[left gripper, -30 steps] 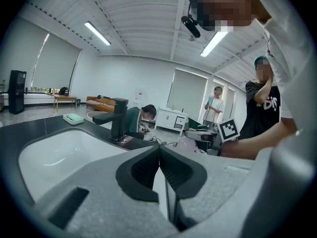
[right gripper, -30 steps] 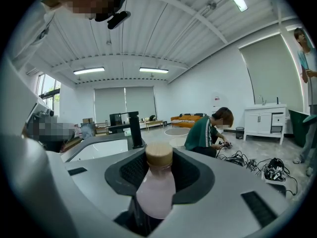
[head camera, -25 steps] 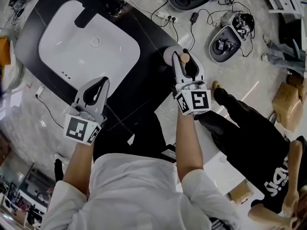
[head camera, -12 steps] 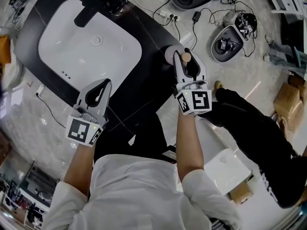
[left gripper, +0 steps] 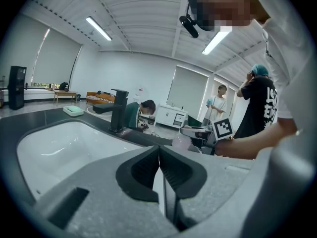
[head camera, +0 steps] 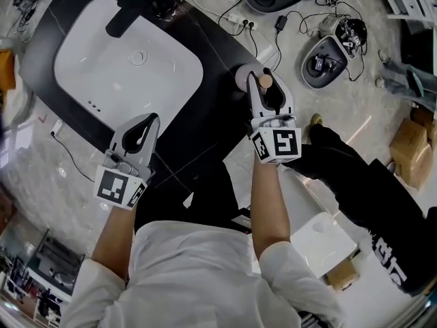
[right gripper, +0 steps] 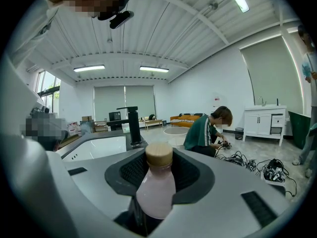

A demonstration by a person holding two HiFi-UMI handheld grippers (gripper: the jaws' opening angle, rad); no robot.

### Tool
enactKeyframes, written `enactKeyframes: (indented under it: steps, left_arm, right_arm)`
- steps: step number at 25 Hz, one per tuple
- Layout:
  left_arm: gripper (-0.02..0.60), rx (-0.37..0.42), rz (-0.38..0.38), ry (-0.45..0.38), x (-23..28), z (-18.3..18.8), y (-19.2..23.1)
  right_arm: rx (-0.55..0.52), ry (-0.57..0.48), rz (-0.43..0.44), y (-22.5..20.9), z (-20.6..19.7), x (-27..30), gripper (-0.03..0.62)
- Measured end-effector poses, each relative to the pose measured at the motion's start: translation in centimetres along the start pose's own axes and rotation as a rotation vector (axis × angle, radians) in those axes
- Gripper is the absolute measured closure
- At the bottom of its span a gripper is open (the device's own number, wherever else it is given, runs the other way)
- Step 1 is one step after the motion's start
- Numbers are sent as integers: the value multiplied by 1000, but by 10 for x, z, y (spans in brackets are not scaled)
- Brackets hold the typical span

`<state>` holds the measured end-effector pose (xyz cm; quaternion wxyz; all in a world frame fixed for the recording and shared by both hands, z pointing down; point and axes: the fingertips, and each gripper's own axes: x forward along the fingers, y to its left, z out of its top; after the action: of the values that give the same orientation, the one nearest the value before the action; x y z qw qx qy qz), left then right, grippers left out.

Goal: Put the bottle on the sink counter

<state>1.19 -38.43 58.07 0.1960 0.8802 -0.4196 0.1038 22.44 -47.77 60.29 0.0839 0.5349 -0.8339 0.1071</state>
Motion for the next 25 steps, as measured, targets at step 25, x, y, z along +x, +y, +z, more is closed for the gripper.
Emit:
enactKeyframes:
  steps: [25]
  left_arm:
    - [566, -17, -35, -21, -6, -1, -13]
  right_arm:
    - [-100, 2, -31, 7, 1, 2, 455]
